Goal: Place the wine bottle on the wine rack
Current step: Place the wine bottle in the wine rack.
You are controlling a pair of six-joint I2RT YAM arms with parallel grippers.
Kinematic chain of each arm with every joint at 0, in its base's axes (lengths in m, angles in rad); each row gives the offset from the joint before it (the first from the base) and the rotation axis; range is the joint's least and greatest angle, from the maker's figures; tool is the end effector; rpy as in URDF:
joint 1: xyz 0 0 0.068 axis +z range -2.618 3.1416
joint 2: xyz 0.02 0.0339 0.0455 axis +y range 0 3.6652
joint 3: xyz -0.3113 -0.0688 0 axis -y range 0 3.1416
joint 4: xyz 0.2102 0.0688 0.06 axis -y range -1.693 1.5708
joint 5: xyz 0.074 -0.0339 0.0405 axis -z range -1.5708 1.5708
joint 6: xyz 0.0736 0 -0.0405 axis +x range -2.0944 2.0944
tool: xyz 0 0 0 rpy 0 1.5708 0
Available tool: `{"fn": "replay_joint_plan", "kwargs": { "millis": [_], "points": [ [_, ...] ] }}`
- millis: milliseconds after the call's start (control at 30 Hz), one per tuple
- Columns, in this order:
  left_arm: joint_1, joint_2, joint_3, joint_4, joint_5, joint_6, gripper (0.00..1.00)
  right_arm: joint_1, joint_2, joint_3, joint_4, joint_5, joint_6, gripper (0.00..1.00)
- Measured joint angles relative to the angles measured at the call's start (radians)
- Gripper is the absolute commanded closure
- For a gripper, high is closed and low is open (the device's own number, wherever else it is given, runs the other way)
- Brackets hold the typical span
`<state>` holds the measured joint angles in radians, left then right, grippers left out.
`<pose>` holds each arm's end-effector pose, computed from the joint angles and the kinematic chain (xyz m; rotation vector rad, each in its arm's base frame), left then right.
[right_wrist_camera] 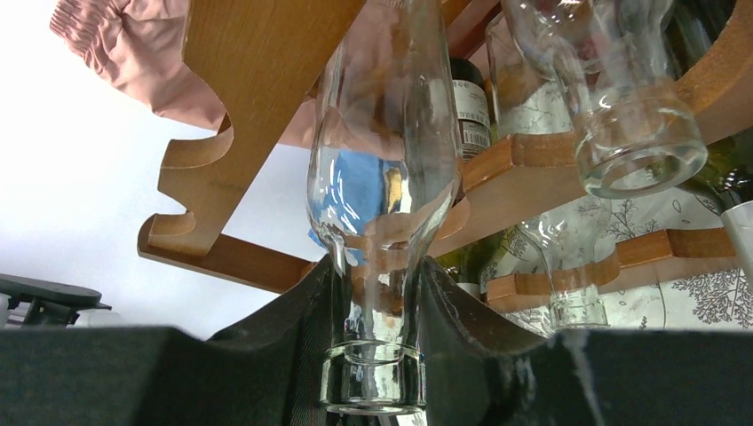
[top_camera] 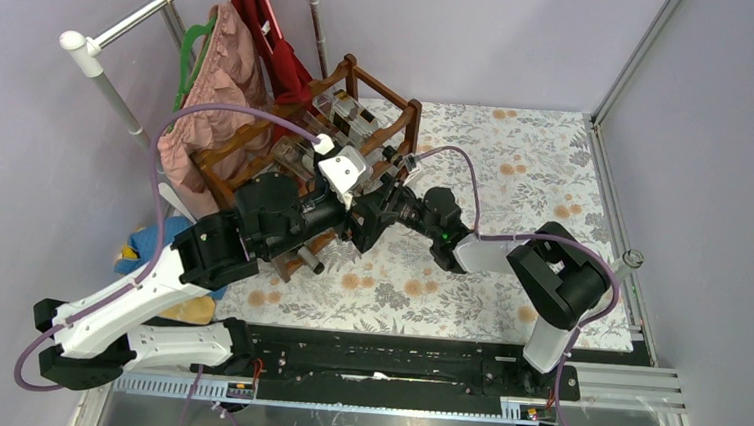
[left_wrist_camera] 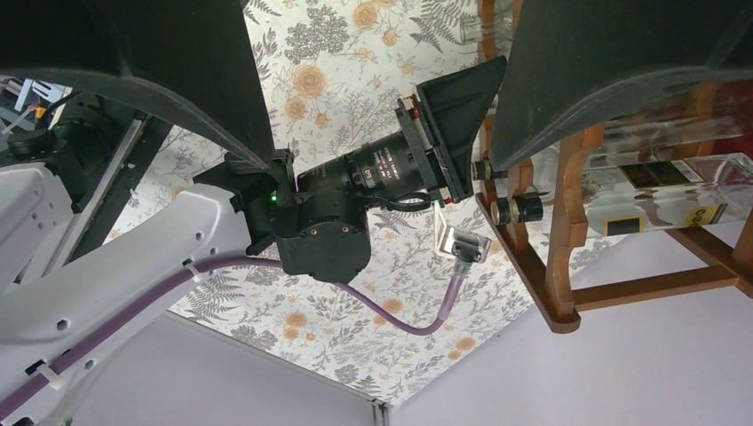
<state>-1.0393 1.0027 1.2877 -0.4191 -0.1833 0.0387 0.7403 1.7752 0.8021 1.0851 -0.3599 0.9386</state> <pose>0.1040 -0.1505 0.4730 0.7697 1.5581 -0.5867 0.2727 0.2843 0.2943 -0.1716 1.6830 1.5818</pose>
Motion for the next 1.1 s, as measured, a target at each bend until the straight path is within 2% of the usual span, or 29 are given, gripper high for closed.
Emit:
{"fn": "replay_joint_plan", "kwargs": {
  "millis": [667, 1100],
  "points": [
    [0.0, -0.029, -0.004, 0.0, -0.009, -0.057, 0.02, 0.044, 0.067, 0.063, 0.016, 0.039, 0.024, 1.0],
    [0.0, -0.036, -0.006, 0.0, -0.008, -0.064, 0.02, 0.065, 0.125, 0.071, 0.106, 0.07, 0.027, 1.0]
  ]
}}
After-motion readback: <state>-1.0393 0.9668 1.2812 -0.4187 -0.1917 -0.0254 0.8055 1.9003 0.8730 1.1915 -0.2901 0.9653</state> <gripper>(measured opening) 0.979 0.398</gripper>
